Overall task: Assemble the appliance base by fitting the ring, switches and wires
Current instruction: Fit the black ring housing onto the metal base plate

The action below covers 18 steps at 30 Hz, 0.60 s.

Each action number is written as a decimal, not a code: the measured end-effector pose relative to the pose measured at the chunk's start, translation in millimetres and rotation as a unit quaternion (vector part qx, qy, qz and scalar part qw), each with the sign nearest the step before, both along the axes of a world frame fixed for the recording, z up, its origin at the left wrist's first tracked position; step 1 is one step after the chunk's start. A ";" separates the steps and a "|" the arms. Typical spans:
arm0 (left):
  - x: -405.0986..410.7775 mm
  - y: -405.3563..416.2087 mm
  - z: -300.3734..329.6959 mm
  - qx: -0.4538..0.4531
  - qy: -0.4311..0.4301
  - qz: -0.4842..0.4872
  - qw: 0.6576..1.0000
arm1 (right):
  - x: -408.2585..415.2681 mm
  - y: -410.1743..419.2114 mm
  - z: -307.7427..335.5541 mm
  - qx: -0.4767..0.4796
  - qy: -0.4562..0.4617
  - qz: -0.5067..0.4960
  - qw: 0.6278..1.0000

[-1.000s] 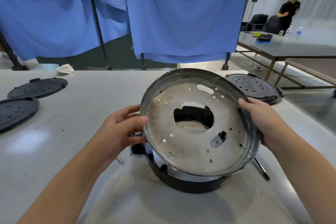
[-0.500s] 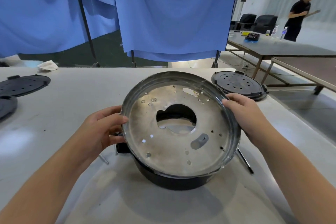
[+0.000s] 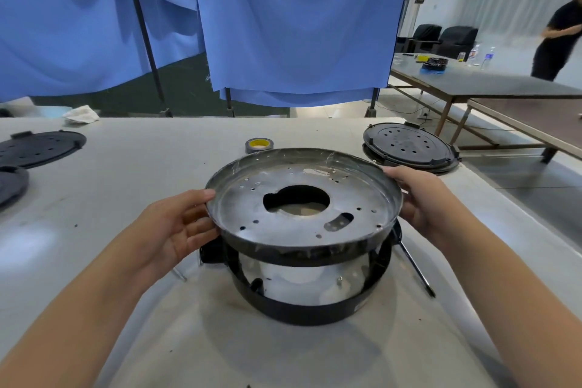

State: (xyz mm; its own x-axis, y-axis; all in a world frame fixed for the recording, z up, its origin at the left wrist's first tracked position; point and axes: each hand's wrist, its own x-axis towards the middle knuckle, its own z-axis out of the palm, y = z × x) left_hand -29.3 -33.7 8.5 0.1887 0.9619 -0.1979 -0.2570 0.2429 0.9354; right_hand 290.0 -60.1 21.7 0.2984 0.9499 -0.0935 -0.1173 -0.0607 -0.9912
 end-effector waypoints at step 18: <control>-0.9 -7.1 -4.2 0.113 0.210 0.003 0.971 | 3.5 0.4 -8.9 0.014 -0.218 -0.069 0.973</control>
